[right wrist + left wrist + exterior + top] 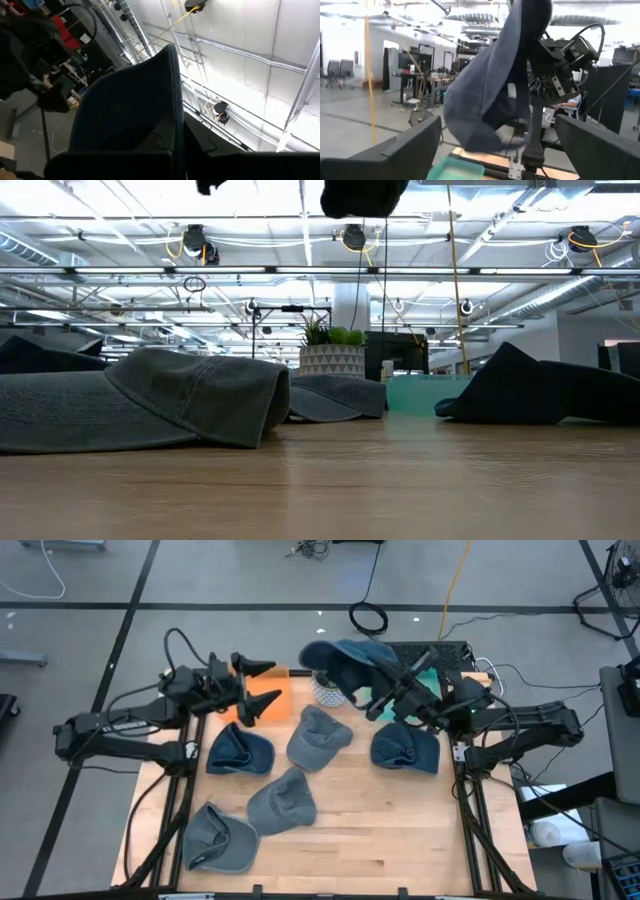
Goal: Pick & Place hat
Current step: Put the bottom blue cap into the light blue bin
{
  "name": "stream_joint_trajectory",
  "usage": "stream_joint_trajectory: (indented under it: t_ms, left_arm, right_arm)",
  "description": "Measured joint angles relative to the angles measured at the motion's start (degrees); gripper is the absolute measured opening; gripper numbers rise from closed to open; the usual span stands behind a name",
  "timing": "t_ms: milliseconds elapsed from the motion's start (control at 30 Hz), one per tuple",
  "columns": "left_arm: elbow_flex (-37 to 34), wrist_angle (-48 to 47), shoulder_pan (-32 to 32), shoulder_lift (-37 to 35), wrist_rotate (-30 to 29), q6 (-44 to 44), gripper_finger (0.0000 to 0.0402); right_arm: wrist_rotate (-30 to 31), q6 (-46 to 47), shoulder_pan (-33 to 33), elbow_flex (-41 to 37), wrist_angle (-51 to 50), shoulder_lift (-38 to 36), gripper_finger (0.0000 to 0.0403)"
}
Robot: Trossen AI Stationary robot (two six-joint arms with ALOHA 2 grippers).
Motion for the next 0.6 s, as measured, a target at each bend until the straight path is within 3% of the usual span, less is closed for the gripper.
stream_joint_trajectory:
  t_ms: [300, 600]
  left_arm:
    - [11.2, -7.0, 0.0, 6.7, 0.0, 11.5, 0.0399]
    - [19.0, -12.2, 0.0, 12.1, -0.2, 15.0, 0.0399]
  right_arm:
    - [-0.3, 0.0, 0.0, 3.3, 0.1, 2.9, 0.0004]
    - [-0.5, 1.9, 0.8, 5.0, 1.2, 3.1, 0.0004]
